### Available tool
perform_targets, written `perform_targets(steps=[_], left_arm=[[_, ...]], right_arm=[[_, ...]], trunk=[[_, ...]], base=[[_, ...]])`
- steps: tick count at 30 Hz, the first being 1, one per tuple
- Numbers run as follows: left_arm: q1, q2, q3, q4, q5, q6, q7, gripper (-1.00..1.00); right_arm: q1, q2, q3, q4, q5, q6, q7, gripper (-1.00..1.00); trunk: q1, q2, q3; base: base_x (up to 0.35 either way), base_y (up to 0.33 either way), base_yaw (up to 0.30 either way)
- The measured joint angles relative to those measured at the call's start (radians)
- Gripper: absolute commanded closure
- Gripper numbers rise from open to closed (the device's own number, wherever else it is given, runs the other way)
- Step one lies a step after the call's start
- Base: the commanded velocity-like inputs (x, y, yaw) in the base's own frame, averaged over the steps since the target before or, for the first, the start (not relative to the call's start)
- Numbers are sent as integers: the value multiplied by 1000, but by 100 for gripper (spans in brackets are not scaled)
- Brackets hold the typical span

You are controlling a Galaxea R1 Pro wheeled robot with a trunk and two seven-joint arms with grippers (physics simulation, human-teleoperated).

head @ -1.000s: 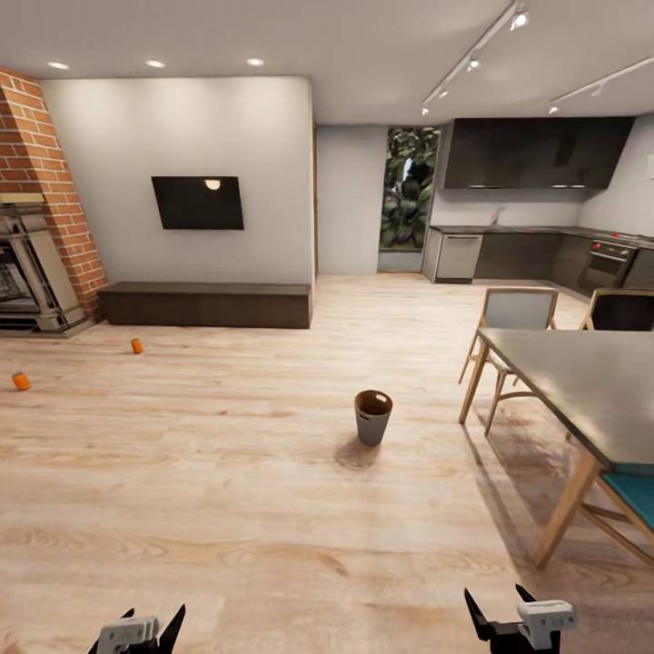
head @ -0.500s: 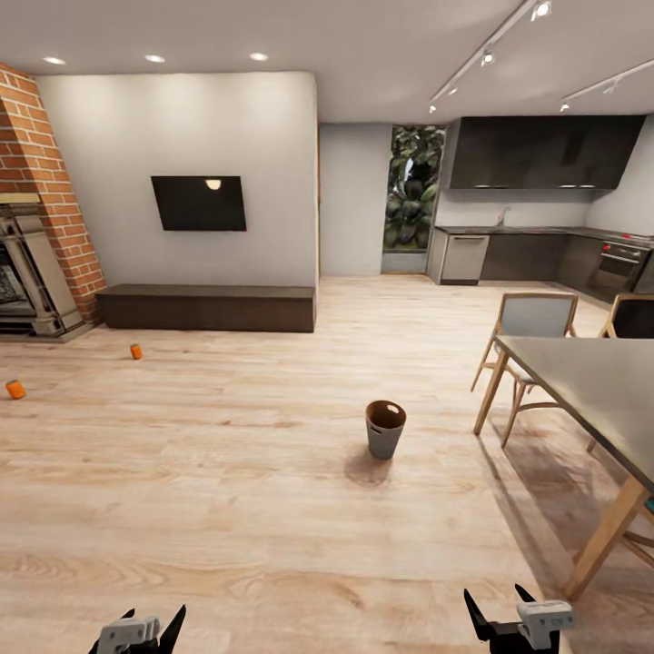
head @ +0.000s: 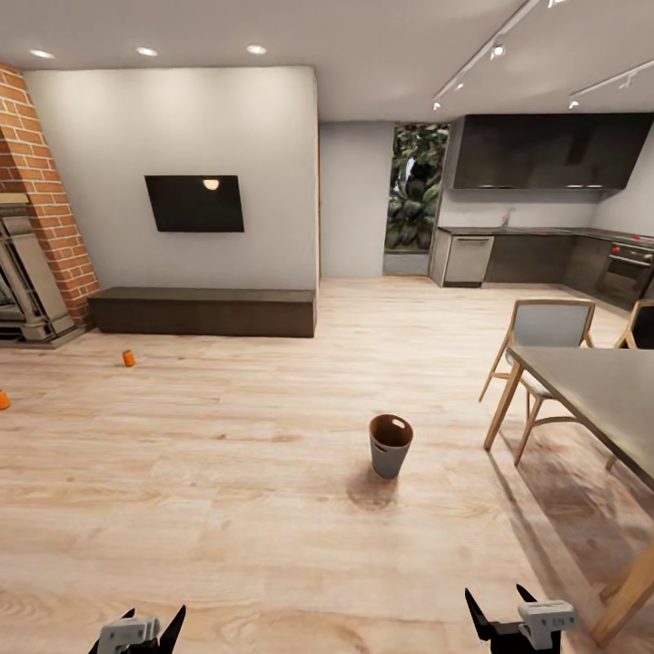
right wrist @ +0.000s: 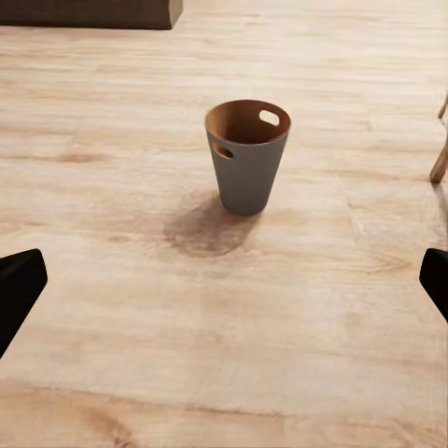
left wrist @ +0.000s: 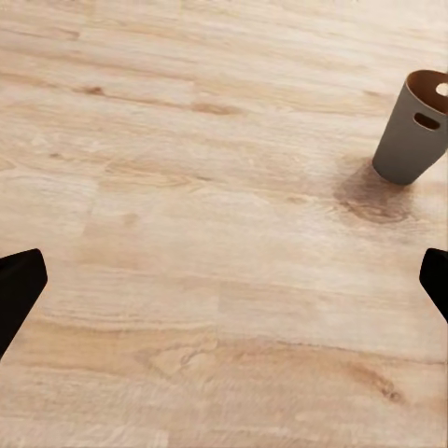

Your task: Put the three can of soda from the living room inside the tash can in the kitchen.

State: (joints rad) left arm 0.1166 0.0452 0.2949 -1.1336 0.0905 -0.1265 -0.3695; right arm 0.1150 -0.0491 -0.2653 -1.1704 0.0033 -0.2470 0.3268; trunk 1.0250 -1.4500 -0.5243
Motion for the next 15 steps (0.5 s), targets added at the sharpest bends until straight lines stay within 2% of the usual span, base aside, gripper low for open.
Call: perform_targets(steps=[15], left_arm=[[0,1,1,0,0,1,0,-100]], right_arm=[[0,0,0,1,1,0,0,-100]], trunk=[[0,0,0]], base=[[323,-46,0]])
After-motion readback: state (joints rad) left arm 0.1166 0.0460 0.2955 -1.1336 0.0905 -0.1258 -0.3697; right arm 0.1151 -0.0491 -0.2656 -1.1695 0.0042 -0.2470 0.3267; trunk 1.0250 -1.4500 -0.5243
